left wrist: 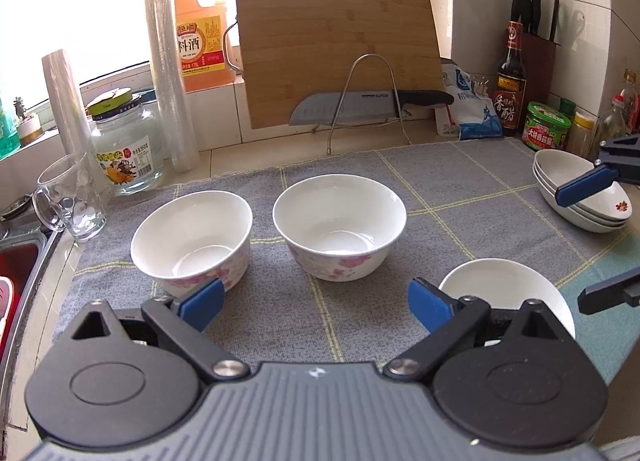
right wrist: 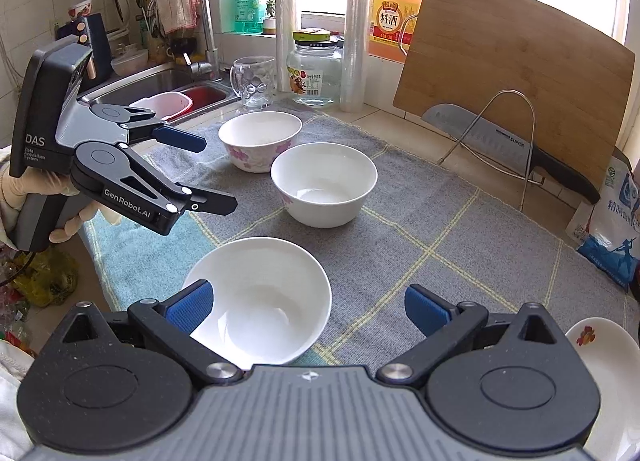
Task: Organize plates and bowls
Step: 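Reach the right gripper to a white bowl and grasp its rim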
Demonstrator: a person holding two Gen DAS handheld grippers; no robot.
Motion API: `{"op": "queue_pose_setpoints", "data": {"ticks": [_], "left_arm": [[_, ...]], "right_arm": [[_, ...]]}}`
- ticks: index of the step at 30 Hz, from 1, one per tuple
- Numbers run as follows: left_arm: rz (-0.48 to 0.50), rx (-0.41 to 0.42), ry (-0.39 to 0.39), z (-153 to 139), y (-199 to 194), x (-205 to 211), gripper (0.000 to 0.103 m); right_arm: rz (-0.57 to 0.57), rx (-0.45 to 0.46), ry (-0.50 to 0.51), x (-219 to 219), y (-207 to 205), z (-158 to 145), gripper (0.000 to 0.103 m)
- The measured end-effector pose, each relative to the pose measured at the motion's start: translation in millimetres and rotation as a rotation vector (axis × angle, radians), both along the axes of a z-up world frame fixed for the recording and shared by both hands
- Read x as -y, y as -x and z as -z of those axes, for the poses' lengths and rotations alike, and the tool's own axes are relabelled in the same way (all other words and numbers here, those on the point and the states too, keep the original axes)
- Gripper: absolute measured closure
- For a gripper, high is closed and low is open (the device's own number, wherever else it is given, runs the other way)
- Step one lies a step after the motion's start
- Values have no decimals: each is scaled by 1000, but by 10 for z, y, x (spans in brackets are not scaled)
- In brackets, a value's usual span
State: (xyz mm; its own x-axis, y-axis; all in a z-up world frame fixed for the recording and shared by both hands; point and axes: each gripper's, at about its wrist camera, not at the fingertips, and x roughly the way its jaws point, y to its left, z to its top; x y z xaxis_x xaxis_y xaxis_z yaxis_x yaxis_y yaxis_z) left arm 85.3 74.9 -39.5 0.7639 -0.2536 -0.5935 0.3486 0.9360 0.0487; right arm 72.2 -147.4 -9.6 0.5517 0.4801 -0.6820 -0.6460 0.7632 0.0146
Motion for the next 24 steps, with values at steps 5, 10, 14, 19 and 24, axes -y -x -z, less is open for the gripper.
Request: {"op": "queue_pose_setpoints", "data": {"ticks": [5,10,14,19,24], "left_arm": [[23,14,9,96,-161,19,5],[55,5,22,182,-290,61,5],[91,-8,35,228,-379,95,5],[114,-23,48,272,-484,110,5],[137,-30,57,305,-570,127,5]], "right_arm": [[1,-10,-4,-62,-235,-50,0],[6,-15,-5,-159,-486,-84,0],[-12,4,43,-286,-639,-93,0],[-35,5,95,-449,-842,-69,0],[-11,-31,100,-537,-1093,-34,0]]}}
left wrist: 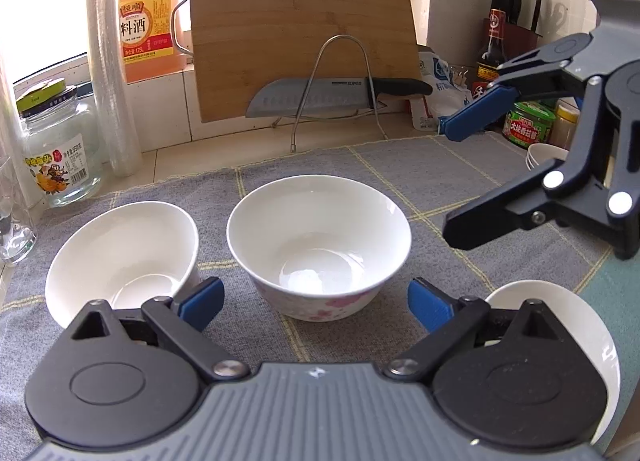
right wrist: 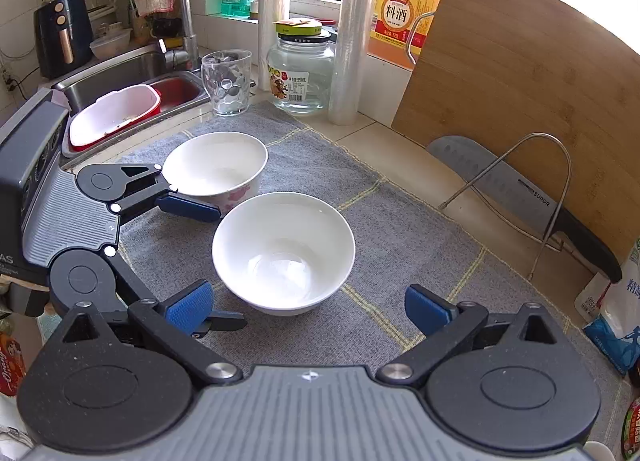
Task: Organize plates and bowls
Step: 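Reach the right gripper to a white bowl and grasp its rim, then lift the white bowl with the right gripper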
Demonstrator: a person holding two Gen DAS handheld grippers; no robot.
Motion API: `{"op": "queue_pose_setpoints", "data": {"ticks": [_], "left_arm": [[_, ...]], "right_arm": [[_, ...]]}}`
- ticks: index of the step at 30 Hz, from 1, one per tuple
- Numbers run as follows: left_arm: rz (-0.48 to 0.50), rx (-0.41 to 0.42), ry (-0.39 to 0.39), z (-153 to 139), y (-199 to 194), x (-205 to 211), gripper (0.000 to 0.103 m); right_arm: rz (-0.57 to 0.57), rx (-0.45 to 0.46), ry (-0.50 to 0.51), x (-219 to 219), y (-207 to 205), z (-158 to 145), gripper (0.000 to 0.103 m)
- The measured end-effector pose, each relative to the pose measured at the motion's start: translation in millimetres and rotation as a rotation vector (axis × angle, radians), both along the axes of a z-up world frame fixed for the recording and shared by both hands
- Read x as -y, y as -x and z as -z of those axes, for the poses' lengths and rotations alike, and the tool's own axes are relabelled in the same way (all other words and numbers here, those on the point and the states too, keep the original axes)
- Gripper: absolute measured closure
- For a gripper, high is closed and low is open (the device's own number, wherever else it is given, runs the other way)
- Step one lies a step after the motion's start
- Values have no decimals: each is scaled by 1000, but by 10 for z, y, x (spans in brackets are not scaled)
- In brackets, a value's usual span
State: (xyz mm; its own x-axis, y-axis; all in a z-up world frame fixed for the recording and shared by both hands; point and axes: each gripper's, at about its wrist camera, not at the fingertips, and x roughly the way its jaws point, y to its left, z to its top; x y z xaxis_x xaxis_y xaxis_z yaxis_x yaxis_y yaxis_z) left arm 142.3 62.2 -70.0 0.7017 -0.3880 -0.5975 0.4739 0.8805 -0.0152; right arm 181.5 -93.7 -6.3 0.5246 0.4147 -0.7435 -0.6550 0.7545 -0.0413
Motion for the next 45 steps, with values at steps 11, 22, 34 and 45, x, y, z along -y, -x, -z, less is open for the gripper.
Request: {"op": "queue_pose_setpoints", "data": {"ticks": [11,22,34,45], "left_arm": [[31,7,-5,48,-107,80,5],[33,17,3,30,-127,100,6],[33,20,-1,24,-150,101,6],[34,5,-12,-5,-163,121,6]], "right_arm": [[-6,-96,-37,-187,-339,182,1],[20,-188,-85,-265,-666,377,14],[11,-231,-105,-306,-745,444,27],[9,-234,-107,-307,-729,410,27]]}}
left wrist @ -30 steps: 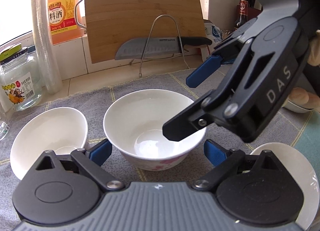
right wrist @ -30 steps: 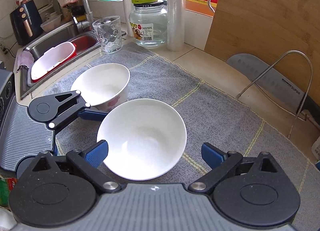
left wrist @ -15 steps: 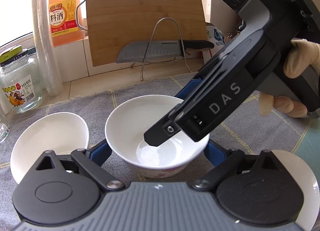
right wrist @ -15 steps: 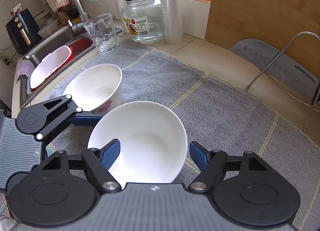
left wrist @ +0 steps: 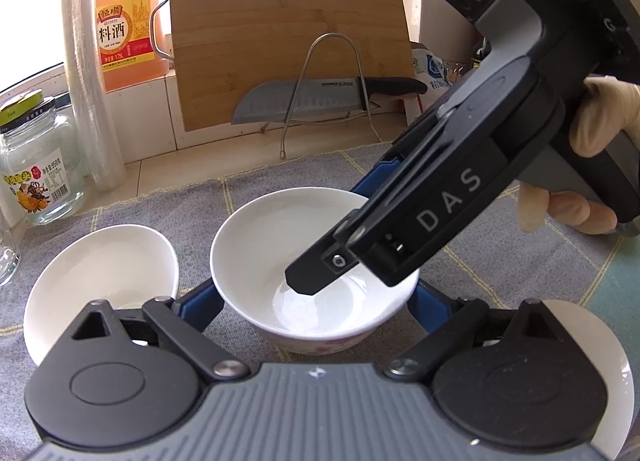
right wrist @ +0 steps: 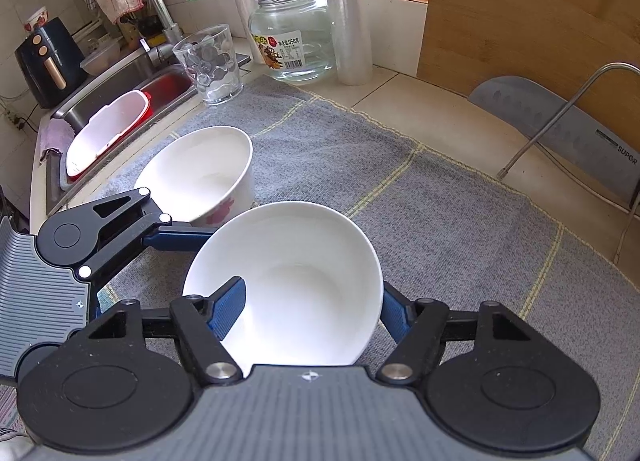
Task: Organize plates and bowls
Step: 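Lift the white bowl with the right gripper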
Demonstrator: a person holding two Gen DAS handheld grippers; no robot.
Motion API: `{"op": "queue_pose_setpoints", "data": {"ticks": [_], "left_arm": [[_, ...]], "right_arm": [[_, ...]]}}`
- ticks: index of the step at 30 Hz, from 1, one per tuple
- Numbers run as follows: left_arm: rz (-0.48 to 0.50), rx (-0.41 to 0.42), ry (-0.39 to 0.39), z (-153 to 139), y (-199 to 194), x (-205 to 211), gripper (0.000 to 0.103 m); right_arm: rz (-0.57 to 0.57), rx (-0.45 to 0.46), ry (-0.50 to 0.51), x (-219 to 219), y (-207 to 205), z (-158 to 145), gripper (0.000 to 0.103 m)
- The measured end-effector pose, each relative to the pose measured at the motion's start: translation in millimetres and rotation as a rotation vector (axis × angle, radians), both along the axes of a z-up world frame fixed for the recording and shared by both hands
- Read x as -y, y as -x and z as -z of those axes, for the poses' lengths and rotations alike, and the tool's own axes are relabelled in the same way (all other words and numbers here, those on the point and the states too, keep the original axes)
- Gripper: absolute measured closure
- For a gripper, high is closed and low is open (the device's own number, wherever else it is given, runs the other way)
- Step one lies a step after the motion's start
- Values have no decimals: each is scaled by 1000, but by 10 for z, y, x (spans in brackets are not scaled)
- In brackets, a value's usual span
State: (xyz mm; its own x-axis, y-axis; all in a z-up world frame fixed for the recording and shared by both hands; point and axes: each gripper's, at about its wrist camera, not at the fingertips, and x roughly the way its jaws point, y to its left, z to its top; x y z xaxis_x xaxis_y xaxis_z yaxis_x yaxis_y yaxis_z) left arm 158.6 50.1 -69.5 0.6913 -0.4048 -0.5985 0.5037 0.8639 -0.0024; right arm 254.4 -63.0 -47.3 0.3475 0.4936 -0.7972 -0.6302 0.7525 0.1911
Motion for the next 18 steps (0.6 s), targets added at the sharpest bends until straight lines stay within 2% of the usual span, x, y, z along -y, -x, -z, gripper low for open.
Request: {"op": "queue_pose_setpoints", "data": {"ticks": [10,18], "left_arm": [[8,11,-13,-243,162,-8,6],[9,18,9,-438,426,-12,6]], "right_arm": [[-14,21,-20,59,189,-252,27],[-31,36,-56,151,468,-473,27]]}}
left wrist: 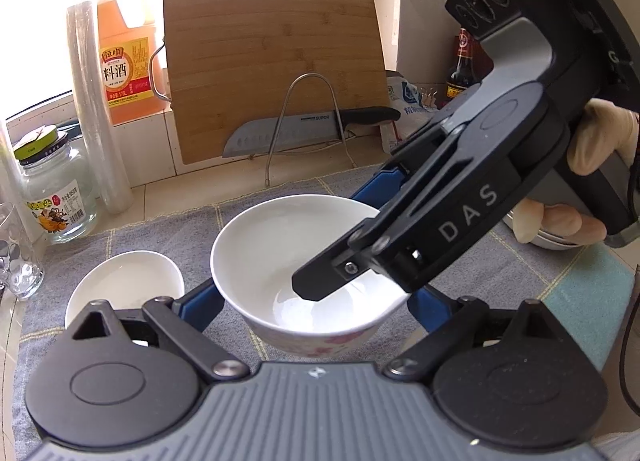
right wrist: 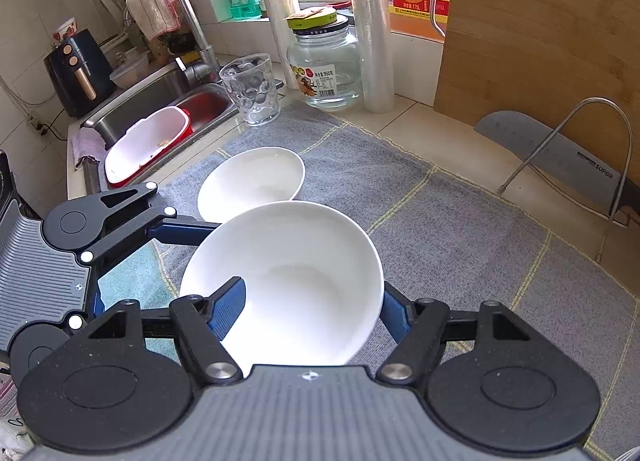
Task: Organize plates and bowls
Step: 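Lift the white bowl with the right gripper, then carry the bowl with the right gripper and lower it into another bowl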
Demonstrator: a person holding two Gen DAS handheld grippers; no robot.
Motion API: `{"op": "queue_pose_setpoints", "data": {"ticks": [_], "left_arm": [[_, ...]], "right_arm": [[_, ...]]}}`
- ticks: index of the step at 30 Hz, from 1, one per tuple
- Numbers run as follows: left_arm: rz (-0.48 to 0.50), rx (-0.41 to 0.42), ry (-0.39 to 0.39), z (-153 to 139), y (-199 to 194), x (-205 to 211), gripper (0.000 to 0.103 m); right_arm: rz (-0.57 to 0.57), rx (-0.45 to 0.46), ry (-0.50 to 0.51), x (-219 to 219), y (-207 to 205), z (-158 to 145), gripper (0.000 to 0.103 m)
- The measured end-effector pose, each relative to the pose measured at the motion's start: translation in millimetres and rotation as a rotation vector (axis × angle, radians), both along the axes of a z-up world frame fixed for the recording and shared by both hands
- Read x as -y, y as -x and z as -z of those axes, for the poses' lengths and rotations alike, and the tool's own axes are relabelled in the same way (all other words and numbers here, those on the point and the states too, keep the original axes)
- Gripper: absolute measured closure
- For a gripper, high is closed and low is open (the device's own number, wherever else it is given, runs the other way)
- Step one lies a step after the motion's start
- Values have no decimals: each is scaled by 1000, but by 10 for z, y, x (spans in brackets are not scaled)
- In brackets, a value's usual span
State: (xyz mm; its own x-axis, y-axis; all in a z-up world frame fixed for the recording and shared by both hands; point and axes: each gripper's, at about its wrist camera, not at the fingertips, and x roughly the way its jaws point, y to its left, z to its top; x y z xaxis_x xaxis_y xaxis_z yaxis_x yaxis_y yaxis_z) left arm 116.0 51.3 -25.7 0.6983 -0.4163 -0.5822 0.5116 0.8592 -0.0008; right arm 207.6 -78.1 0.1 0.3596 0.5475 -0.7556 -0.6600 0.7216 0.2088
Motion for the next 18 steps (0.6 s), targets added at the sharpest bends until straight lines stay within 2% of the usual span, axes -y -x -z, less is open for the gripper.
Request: {"op": "queue_pose_setpoints", "data": {"ticks": [8,18], "left_arm": [[3,4,3,-90,266,55,6],[21,-9,12,-136,594,177,6]], "right_arm": [[-10,18,-23,99,316,-141,27],[-1,25,-37,270,696,-175,27]]}}
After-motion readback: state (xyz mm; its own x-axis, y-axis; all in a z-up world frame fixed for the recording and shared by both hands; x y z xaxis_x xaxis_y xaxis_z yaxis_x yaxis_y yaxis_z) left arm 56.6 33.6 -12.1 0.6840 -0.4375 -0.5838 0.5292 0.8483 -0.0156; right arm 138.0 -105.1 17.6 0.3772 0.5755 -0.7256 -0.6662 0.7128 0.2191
